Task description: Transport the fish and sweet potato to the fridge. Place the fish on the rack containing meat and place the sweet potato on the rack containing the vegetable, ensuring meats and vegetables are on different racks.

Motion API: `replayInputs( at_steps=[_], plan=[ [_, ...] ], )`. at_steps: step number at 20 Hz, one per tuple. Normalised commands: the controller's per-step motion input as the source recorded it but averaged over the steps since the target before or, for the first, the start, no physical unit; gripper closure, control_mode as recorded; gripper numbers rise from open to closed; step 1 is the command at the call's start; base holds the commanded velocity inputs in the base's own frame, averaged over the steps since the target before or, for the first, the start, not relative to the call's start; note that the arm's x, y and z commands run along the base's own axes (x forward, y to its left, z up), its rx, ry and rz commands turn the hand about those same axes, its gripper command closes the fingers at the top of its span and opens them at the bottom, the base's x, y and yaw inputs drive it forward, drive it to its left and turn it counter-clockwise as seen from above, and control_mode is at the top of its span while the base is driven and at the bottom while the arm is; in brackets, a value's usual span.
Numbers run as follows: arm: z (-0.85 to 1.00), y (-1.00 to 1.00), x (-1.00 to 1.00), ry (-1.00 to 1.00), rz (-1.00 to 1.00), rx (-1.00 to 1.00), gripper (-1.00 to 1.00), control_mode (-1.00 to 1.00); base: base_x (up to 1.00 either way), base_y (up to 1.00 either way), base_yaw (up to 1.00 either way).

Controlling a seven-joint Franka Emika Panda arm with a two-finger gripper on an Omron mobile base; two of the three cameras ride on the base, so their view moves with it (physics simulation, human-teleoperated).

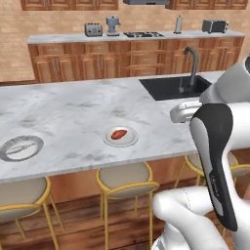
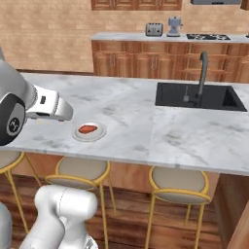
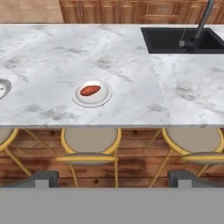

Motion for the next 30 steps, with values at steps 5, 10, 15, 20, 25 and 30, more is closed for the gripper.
replayInputs(
  at_steps=[5, 10, 15, 20, 25, 30],
  plan=[
    [0.0, 0.0, 0.0, 0.0, 0.0, 0.0, -1.0, 1.0, 0.54, 0.46, -0.01],
    [0.0, 0.0, 0.0, 0.0, 0.0, 0.0, -1.0, 1.0, 1.0, 0.16, 0.0],
    [0.0, 0.0, 0.0, 0.0, 0.0, 0.0, -1.0, 1.0, 1.0, 0.0, 0.0],
    [-0.27, 0.0, 0.77, 0.1, 0.0, 0.08, -1.0, -1.0, 0.2, 0.0, 0.0],
    [-0.48, 0.04, 0.71, 0.2, -0.15, 0.05, -1.0, -1.0, 0.0, 0.0, 0.0],
    [-0.35, 0.11, 0.74, 0.17, -0.37, 0.02, -1.0, -1.0, 0.0, 0.0, 0.0]
  ],
)
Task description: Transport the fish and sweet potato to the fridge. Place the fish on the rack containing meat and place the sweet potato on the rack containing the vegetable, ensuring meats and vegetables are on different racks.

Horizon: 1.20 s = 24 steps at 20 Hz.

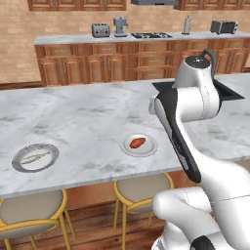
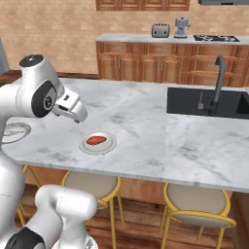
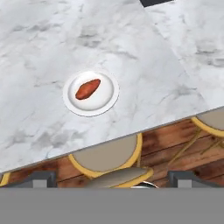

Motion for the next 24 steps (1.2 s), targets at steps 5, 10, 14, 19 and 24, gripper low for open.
replayInputs(
  at_steps=[5, 10, 14, 19, 24],
  plan=[
    [-0.32, 0.16, 0.74, 0.07, -0.28, 0.11, -1.0, -1.0, 0.0, 0.0, 0.0],
    [-0.37, 0.02, 0.69, 0.11, -0.15, 0.11, -1.0, -1.0, 0.0, 0.0, 0.0],
    [-0.35, 0.0, 0.66, 0.16, -0.16, 0.01, -1.0, -1.0, 0.0, 0.0, 0.0],
    [-0.43, 0.0, 0.53, 0.31, -0.05, 0.01, -1.0, -1.0, 0.0, 0.0, 0.0],
    [-0.47, -0.02, 0.29, 0.25, 0.0, 0.07, -1.0, -1.0, 0.0, 0.0, 0.0]
  ],
)
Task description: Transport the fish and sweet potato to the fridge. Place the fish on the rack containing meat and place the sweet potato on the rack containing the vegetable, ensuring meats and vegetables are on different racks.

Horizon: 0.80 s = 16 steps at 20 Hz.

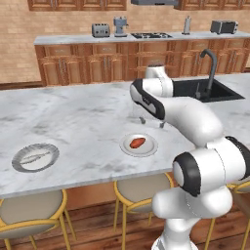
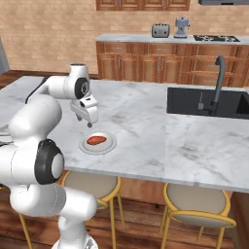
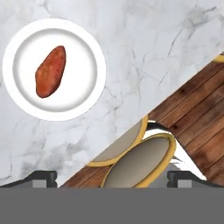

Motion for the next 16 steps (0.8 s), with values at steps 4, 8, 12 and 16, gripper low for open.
replayInputs(
  at_steps=[4, 8, 12, 16],
  plan=[
    [-0.45, -0.05, 0.08, 0.12, 0.0, 0.08, -1.0, -1.0, 0.0, 0.0, 0.0],
    [-0.43, -0.02, 0.29, 0.07, 0.0, 0.05, -1.0, -1.0, 0.0, 0.0, 0.0],
    [-0.3, 0.0, 0.24, 0.01, 0.0, 0.0, -1.0, -1.0, 0.0, 0.0, 0.0],
    [-0.23, 0.0, 0.21, 0.0, -0.02, 0.0, -1.0, -1.0, 0.0, 0.0, 0.0]
  ],
)
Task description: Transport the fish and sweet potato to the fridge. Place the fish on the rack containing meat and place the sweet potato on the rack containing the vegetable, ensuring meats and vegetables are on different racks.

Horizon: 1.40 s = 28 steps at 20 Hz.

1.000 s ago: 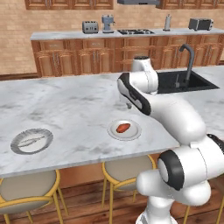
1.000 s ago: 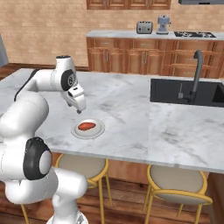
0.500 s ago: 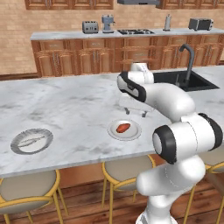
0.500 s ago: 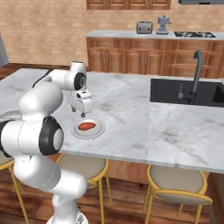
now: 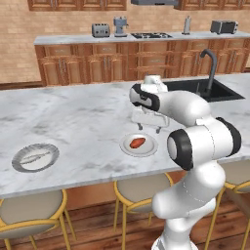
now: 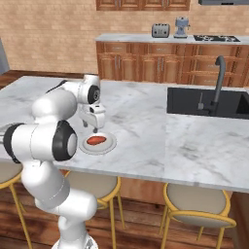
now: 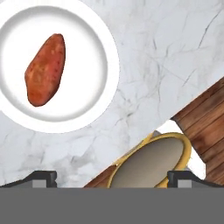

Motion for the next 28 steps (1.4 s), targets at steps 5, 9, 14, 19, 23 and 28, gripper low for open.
replayInputs(
  at_steps=[5, 9, 14, 19, 23, 28],
  plan=[
    [-0.23, 0.0, 0.12, 0.0, -0.07, 0.01, -1.0, -1.0, 0.0, 0.0, 0.0],
    [-0.33, 0.0, 0.18, -0.01, 0.0, 0.04, -1.0, -1.0, 0.0, 0.0, 0.0],
    [-0.33, 0.0, 0.02, -0.07, 0.0, 0.0, -1.0, -1.0, 0.0, 0.0, 0.0],
    [-0.19, 0.0, 0.16, -0.08, -0.03, 0.0, -1.0, -1.0, 0.0, 0.0, 0.0],
    [-0.29, 0.0, 0.17, -0.01, -0.03, 0.0, -1.0, -1.0, 0.0, 0.0, 0.0],
    [-0.16, 0.01, 0.21, 0.0, -0.02, 0.0, -1.0, -1.0, 0.0, 0.0, 0.0]
  ],
)
